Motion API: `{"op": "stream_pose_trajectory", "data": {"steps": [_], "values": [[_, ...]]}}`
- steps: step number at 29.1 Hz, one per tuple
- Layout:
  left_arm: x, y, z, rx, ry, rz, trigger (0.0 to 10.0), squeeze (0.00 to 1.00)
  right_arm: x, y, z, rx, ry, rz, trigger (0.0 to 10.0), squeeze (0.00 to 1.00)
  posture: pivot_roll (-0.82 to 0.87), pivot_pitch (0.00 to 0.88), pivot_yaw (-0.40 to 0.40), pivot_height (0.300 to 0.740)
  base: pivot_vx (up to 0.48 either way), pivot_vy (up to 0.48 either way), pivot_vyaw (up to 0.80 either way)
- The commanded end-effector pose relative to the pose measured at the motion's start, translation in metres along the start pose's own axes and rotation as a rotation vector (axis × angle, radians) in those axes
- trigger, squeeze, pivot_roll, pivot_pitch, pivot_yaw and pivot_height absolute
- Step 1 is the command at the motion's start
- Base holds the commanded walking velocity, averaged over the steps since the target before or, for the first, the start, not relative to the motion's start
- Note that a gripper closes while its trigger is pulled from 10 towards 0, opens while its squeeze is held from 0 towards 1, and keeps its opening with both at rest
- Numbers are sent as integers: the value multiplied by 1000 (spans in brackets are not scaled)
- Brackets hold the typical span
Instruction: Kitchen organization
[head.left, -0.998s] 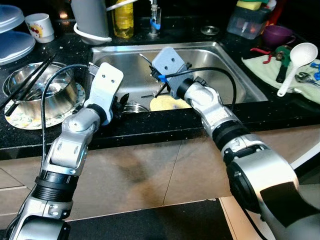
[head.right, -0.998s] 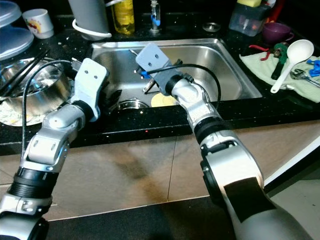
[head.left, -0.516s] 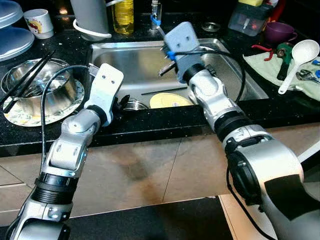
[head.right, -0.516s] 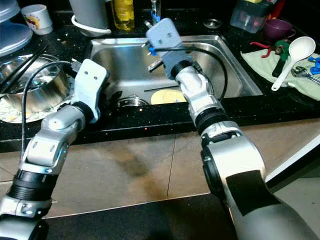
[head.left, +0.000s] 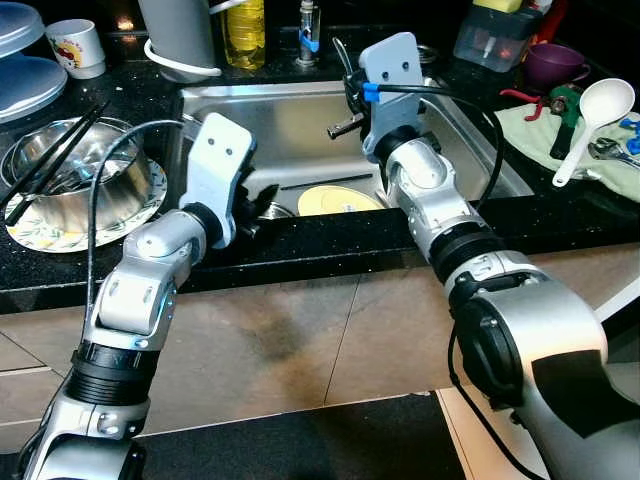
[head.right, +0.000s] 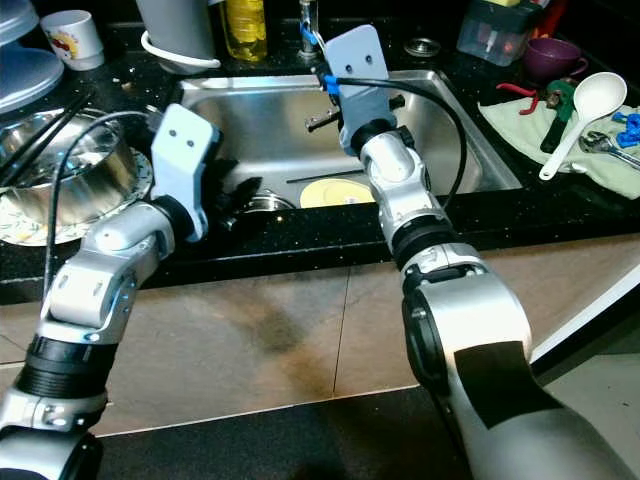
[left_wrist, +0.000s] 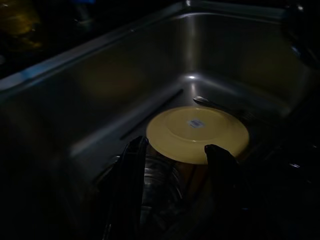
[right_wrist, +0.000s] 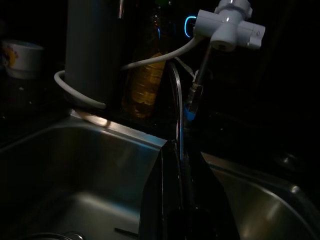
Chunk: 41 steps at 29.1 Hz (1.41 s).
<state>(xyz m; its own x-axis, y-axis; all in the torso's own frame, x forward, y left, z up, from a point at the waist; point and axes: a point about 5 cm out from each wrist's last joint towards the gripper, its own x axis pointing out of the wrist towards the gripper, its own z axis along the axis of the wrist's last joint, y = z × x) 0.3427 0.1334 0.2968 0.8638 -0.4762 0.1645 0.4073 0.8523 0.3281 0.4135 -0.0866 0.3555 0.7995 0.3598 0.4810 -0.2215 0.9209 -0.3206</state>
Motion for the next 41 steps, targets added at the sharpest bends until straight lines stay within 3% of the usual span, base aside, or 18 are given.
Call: {"op": "stream_pose_trajectory", "data": {"steps": [1,4,5,6,7,10,11,12,13,14,24,26,27,28,31,32,36,41], "values": [[-3,-4,-6,3,36,-30,10000,0,2,1,2,44,1,-4,10000,0,114,275,-28,740,0,0,0],[-4,-3,-7,4,43,-36,10000,0,2,1,2,87,0,-6,10000,4,114,275,-28,740,0,0,0],[-4,-3,-7,4,43,-35,10000,0,2,1,2,102,-2,-6,10000,384,115,276,-28,740,0,0,0],[-4,-3,-7,4,43,-35,10000,0,2,1,2,102,-2,-6,10000,384,115,276,-28,740,0,0,0],[-4,-3,-7,3,42,-35,10000,0,2,0,2,118,-2,-9,10000,937,115,275,-28,740,0,0,0],[-4,-3,-7,0,43,-36,10000,0,2,-2,2,121,-2,-29,10000,988,114,273,-27,740,0,0,0],[-4,-3,-6,-1,44,-38,10000,0,2,-3,2,120,-2,-43,10000,988,114,273,-27,740,0,0,0],[-4,-3,-6,-1,45,-38,10000,0,2,-4,2,121,-1,-51,10000,588,114,272,-25,740,0,0,0],[-4,-3,-6,-1,45,-38,10000,0,2,-4,2,122,-1,-56,10000,588,114,272,-25,740,0,0,0],[-4,-2,-6,-1,46,-37,10000,0,2,-5,1,124,1,-55,10000,0,113,270,-22,740,0,0,0],[-3,-1,-4,-9,38,-33,10000,0,0,-13,4,182,-32,-79,10000,0,108,262,-15,740,0,0,0],[-3,-1,-3,-29,28,-26,10000,0,0,-17,6,295,-59,-87,10000,0,105,258,-13,740,0,0,0],[-4,-1,-4,-70,15,-11,10000,0,1,-19,9,461,-105,-79,10000,0,99,253,-13,740,0,0,0],[-4,-1,-4,-70,15,-11,10000,0,1,-19,9,461,-105,-79,10000,0,99,253,-13,740,0,0,0],[-7,3,-5,-101,1,24,10000,0,0,-20,10,620,-161,-49,10000,0,95,248,-10,740,0,0,0],[-12,9,-5,-125,-27,71,10000,0,-4,-19,5,794,-213,8,10000,0,92,242,-17,740,0,0,0],[-19,11,2,-128,-86,52,10000,0,-13,-17,1,906,-251,71,10000,0,91,237,-15,740,0,0,0],[-38,-4,13,-193,-145,-257,10000,0,-59,1,1,960,-288,271,10000,0,62,232,-1,740,0,0,0]]}}
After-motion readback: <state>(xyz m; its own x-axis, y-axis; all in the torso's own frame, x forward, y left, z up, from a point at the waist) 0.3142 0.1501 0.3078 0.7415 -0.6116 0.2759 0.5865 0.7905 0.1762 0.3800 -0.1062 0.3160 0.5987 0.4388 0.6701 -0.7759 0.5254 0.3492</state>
